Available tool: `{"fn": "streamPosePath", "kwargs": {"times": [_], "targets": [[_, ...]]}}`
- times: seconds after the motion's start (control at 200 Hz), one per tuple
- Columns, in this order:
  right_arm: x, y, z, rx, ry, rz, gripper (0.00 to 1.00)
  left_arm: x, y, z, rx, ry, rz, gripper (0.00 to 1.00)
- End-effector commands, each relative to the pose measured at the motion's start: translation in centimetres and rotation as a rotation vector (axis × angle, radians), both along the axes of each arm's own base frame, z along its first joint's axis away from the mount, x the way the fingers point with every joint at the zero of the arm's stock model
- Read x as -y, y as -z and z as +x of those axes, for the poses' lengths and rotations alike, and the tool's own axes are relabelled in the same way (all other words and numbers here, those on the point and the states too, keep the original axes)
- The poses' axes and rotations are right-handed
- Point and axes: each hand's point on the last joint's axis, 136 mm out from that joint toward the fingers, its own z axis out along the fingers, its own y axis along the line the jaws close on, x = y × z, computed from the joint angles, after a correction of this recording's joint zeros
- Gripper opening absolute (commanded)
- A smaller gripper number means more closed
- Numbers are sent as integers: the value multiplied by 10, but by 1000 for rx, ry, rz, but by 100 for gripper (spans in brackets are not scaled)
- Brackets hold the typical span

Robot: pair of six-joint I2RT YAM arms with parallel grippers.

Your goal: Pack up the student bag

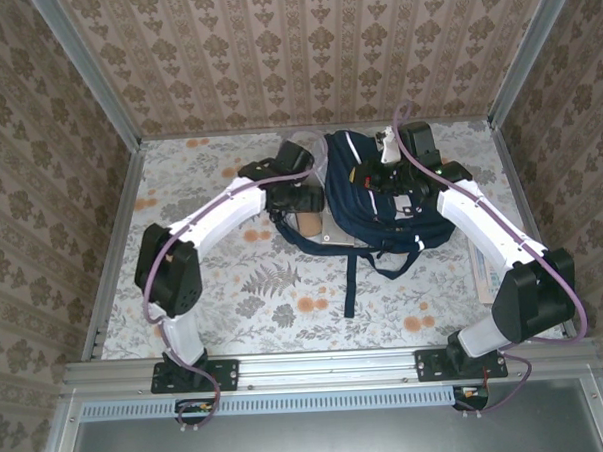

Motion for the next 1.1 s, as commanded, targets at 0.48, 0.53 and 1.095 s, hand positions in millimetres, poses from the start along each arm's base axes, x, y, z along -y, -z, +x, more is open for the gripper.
{"fn": "streamPosePath", "kwargs": {"times": [0.48,0.53,1.095], "targets": [[-10,-12,-2,31,-42,4,3,-44,66,53,-150,45,128,51],[-10,-9,-1,30,-44,-22,3,-45,68,54,-156,46,130,32],[-80,10,46,54,-201,-148,2,-78,71,-54,-186,-214,-63,0]]}}
